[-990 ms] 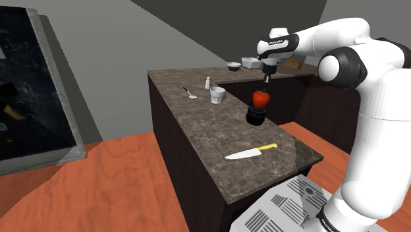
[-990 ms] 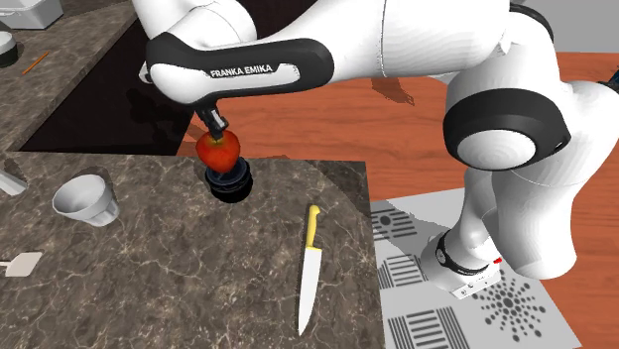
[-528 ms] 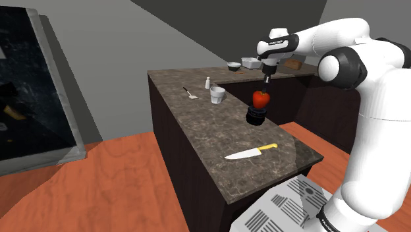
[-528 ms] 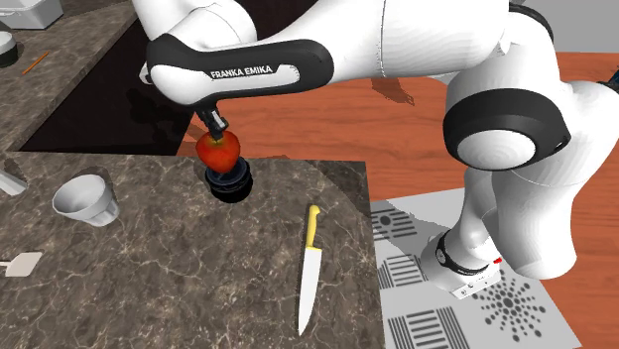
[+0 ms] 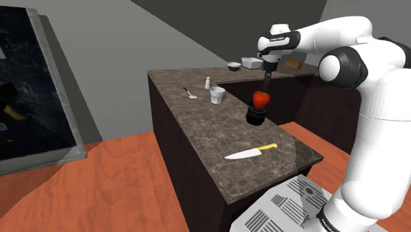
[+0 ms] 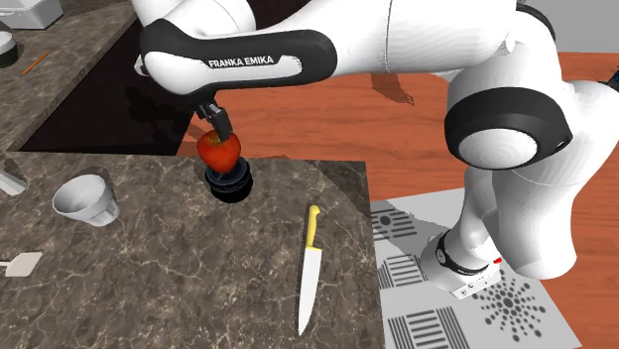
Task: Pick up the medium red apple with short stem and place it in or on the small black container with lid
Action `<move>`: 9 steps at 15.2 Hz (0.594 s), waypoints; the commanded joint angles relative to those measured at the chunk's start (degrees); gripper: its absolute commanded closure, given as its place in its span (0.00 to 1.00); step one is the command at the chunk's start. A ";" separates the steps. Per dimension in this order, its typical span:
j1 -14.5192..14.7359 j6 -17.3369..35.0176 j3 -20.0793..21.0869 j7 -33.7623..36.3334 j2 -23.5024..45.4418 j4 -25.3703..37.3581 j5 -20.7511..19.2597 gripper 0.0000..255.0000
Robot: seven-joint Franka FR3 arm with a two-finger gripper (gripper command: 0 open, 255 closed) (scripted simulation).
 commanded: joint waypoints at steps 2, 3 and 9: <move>-0.20 -4.68 -0.07 0.14 0.02 4.68 -0.03 0.00; -0.20 -4.68 -0.07 0.14 0.02 4.68 -0.03 0.00; -0.20 -4.68 -0.07 0.14 0.02 4.68 -0.03 0.00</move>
